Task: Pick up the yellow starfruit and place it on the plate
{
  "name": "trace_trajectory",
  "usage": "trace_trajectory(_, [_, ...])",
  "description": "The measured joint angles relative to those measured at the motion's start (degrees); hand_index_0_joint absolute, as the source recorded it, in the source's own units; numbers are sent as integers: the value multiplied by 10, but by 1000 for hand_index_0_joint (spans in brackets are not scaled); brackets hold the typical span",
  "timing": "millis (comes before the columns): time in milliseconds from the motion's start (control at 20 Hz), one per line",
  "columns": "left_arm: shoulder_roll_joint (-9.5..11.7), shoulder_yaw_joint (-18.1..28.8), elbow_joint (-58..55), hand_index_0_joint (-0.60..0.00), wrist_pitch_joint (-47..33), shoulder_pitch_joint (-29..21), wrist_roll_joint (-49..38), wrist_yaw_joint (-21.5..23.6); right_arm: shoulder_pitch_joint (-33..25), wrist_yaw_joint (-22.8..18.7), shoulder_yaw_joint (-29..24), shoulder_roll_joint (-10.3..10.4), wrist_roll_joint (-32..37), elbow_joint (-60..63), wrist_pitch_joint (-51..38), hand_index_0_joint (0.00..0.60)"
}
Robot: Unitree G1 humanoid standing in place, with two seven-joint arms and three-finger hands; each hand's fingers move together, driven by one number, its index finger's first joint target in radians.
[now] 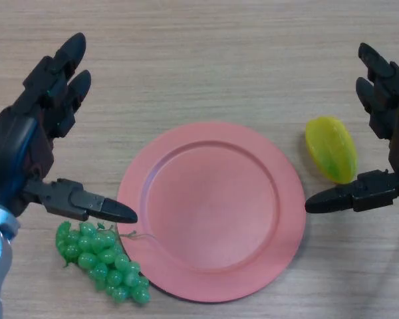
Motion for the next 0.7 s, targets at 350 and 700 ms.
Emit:
trace_trajectory(350, [0, 1, 0, 0, 0, 1, -2, 1, -11, 0, 4, 0, -21, 25, -23, 0])
trace_trajectory(700, [1, 4, 0, 0, 4, 1, -11, 1, -32, -3, 5, 0, -25, 63, -31, 0])
